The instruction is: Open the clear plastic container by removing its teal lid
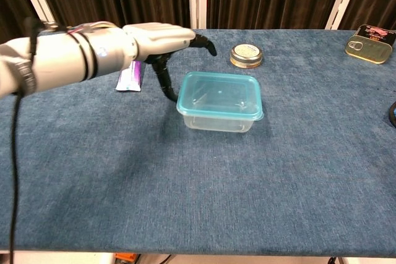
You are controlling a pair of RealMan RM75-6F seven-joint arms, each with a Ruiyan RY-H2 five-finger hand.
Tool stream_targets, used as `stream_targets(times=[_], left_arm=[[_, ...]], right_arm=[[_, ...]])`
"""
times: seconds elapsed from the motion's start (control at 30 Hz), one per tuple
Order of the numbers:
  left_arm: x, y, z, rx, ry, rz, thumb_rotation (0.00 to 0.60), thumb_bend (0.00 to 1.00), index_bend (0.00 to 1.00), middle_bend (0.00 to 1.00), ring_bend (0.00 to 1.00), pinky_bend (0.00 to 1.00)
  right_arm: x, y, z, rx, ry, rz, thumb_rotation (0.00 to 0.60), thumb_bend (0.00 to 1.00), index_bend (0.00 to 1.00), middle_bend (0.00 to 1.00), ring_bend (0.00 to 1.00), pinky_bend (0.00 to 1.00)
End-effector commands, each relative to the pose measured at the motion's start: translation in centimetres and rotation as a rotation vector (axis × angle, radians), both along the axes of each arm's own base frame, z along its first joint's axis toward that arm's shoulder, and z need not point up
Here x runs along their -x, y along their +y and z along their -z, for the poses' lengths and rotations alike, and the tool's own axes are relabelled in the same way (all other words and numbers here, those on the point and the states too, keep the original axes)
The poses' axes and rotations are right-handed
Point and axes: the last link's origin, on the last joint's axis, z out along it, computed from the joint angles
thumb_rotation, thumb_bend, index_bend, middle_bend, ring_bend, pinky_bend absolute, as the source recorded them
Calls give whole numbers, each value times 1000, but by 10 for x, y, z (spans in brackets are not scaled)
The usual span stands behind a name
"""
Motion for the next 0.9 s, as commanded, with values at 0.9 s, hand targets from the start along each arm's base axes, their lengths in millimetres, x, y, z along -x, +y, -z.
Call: stream_targets(times=[0.9], left_arm=[[-41,-62,-6,128,-4,6,600,0,83,0,0,0]], right_arm=[[-4,-3,8,-29,-16,-32,569,172,0,66,0,0]])
